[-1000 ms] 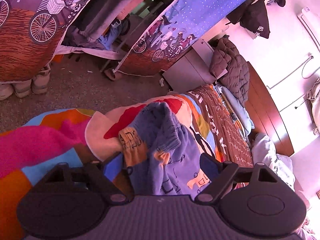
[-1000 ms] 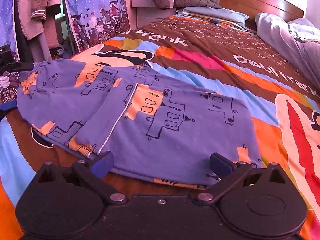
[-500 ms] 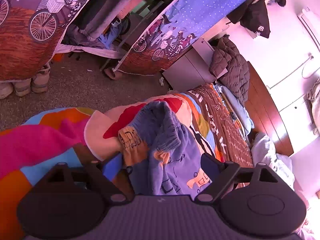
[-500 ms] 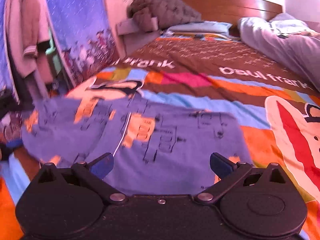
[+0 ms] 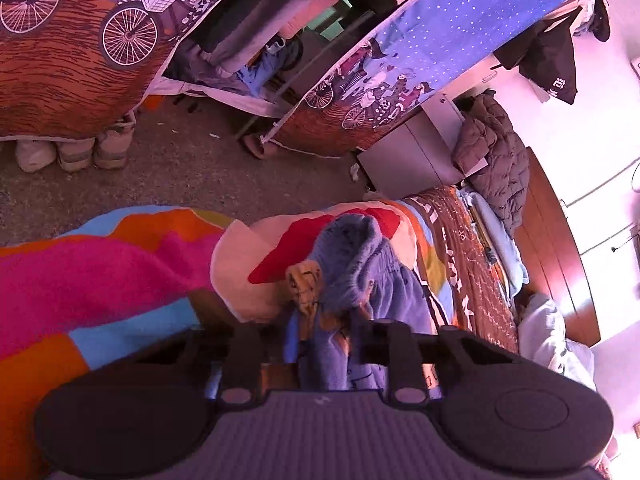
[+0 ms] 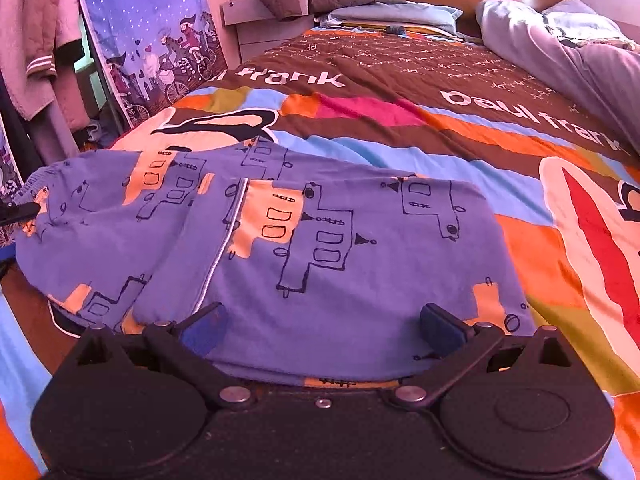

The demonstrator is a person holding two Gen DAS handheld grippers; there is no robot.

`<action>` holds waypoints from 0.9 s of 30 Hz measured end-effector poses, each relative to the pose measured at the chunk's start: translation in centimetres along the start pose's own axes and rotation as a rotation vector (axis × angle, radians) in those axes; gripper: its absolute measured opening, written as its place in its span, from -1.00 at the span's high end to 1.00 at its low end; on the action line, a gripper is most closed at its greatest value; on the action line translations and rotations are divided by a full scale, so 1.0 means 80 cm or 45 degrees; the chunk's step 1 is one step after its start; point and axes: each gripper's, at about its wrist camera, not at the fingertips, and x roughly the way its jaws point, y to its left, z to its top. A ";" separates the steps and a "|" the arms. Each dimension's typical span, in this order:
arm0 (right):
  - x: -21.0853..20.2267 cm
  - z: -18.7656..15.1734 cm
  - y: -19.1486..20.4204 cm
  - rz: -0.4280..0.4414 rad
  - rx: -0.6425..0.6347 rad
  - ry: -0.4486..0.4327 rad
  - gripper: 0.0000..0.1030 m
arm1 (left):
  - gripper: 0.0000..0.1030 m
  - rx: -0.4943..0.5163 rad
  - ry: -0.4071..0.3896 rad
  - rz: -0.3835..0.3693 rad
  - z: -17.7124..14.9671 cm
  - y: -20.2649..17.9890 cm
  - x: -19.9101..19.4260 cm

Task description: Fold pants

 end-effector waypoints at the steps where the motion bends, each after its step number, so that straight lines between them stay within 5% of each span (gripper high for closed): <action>1: 0.000 0.000 0.000 -0.003 -0.005 0.001 -0.99 | 0.69 0.005 -0.002 -0.004 -0.001 -0.001 0.000; 6: 0.002 0.001 0.002 -0.015 -0.022 0.004 -0.99 | 0.85 0.134 -0.061 -0.021 -0.008 -0.024 -0.009; 12: -0.005 0.001 -0.007 0.032 0.026 -0.032 -0.98 | 0.88 0.643 -0.143 -0.090 -0.040 -0.112 -0.042; 17: -0.036 0.005 -0.060 0.170 0.284 -0.143 -0.98 | 0.88 0.977 -0.132 -0.207 -0.084 -0.191 -0.065; 27: -0.083 0.018 -0.214 0.134 0.312 -0.235 -0.98 | 0.87 1.481 0.004 -0.330 -0.259 -0.316 -0.056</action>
